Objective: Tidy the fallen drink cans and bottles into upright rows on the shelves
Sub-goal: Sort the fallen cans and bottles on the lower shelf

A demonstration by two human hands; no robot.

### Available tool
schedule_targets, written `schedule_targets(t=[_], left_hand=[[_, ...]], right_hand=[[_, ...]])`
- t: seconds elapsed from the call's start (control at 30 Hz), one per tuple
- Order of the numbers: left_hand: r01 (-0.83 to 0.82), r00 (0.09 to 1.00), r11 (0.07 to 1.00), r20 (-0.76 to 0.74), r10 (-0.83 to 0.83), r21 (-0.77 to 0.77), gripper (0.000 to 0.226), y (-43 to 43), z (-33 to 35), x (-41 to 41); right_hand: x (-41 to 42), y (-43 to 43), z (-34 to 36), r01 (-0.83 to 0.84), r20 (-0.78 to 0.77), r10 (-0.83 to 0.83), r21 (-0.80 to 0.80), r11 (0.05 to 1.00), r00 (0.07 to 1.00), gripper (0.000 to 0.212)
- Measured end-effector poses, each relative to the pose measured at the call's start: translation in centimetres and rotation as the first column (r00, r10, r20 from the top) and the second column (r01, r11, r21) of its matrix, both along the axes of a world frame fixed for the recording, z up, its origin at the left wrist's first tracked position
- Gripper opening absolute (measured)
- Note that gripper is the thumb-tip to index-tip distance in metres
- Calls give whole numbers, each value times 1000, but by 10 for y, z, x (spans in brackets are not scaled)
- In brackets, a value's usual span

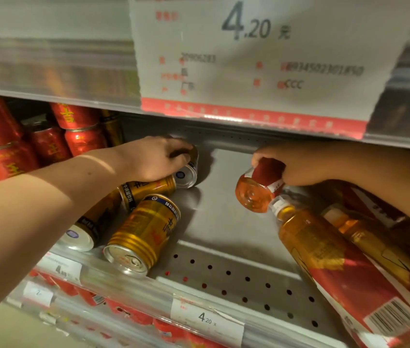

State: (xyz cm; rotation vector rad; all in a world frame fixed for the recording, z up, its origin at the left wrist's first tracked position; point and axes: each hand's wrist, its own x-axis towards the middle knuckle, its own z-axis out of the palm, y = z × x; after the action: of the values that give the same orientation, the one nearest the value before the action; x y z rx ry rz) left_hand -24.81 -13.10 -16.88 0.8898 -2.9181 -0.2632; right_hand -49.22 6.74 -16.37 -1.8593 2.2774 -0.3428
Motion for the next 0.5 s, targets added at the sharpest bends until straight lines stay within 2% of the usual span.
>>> schedule_targets(t=[0.17,0.37,0.5], left_hand=[[-50,999,998,-1,50,42,53,-3,1,11],[-69,997,997,-26,70,42,53,-4,-3,15],[-62,996,998,-58,63,15,44,-8,-4,14]], right_hand=[[7,-2,6,-6,31,6,10,1000,999,46],[13,-4,4,30,-45,-29,25,999,999,51],[18,1,6,89,-165,-82,37,995,983,51]])
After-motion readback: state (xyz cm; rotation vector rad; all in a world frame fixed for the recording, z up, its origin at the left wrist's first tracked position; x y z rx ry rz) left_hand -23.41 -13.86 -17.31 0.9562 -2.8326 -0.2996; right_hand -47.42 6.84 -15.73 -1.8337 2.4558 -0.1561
